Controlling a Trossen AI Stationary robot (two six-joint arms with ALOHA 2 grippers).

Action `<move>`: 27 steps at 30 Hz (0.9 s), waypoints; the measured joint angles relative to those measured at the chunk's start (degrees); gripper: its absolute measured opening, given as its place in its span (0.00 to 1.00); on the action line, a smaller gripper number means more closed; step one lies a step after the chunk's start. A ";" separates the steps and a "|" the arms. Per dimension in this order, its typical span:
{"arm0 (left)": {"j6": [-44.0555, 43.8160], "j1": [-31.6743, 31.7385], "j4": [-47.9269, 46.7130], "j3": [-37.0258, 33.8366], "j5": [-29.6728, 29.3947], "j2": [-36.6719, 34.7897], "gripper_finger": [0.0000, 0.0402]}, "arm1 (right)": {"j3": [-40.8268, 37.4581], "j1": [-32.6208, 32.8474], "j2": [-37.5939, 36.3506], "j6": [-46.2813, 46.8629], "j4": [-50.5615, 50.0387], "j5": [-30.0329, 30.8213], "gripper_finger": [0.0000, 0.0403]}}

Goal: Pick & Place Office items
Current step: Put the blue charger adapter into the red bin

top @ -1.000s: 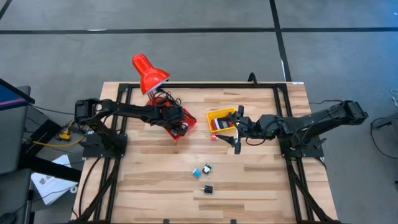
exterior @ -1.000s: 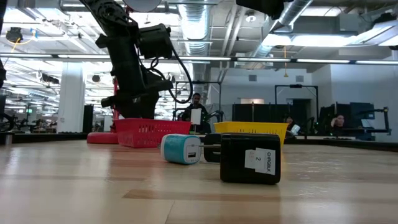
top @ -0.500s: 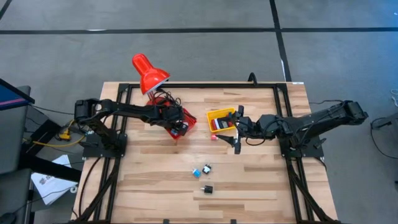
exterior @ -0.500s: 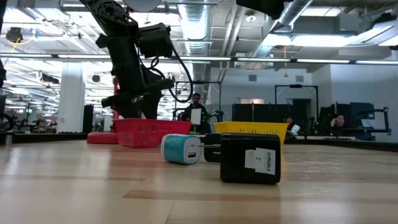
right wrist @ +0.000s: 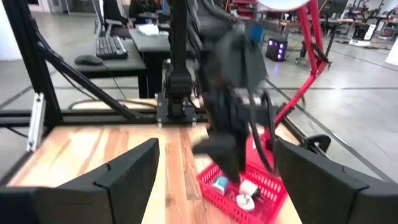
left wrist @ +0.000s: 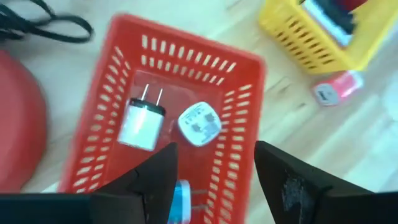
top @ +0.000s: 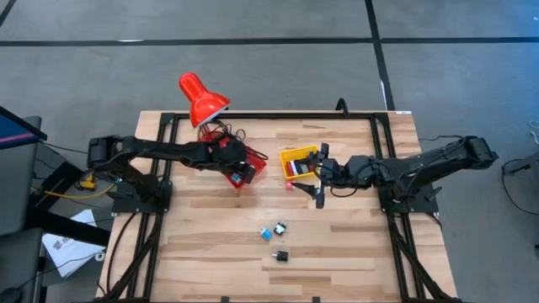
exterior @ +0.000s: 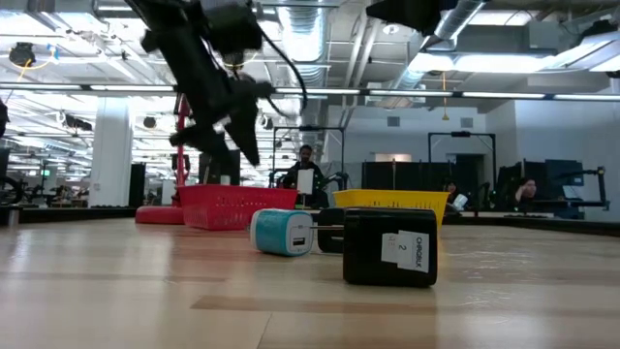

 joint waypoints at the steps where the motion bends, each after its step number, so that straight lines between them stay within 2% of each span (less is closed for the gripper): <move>1: 0.00 -0.34 -0.93 0.00 -0.81 -1.62 0.51 | -0.02 -0.17 0.06 0.00 -0.41 -0.04 0.78; 6: 0.01 -2.35 -2.70 0.00 -2.46 -9.59 0.48 | -0.04 -1.44 1.09 0.23 -1.48 0.02 0.78; 10: -1.40 -4.36 -1.02 0.00 -3.33 -13.01 0.46 | -0.02 -1.78 2.17 4.94 -2.85 0.02 0.78; 17: -2.64 -9.16 3.87 0.00 -3.98 -13.74 0.44 | 0.03 -2.68 6.37 7.37 -0.88 0.04 0.78; 22: -4.86 -13.85 5.31 0.00 -3.95 -13.74 0.46 | -0.02 -3.84 11.18 7.60 0.83 0.07 0.78; 27: -4.80 -17.16 5.47 0.00 -3.96 -13.74 0.52 | 0.10 -2.29 14.56 16.41 0.58 -0.10 0.78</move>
